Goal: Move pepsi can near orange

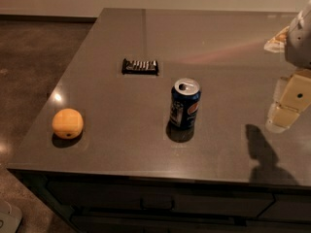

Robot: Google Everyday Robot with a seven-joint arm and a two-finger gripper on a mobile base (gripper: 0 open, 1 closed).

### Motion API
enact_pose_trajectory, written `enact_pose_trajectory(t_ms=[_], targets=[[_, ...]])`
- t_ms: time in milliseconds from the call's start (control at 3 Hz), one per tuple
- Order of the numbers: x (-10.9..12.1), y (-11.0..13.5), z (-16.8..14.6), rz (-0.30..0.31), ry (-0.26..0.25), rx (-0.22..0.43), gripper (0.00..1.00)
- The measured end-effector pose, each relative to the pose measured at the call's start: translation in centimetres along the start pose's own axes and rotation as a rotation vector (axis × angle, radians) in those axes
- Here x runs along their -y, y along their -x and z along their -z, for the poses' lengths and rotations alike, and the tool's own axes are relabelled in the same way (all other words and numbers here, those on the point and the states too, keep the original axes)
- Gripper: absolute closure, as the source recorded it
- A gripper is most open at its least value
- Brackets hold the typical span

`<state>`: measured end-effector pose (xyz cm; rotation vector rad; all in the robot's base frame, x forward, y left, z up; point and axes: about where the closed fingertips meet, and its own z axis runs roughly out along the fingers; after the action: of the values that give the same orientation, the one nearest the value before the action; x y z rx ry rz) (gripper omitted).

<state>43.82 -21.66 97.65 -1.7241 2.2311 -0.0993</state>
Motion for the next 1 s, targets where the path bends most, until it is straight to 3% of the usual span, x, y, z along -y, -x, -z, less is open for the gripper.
enact_pose_trajectory(t_ms=[333,1000], targets=[[0.0,0.0,0.0,0.0,0.0,0.0,0.0],[1.0,3.8,-2.8,-0.006,0.064,0.116,0.0]])
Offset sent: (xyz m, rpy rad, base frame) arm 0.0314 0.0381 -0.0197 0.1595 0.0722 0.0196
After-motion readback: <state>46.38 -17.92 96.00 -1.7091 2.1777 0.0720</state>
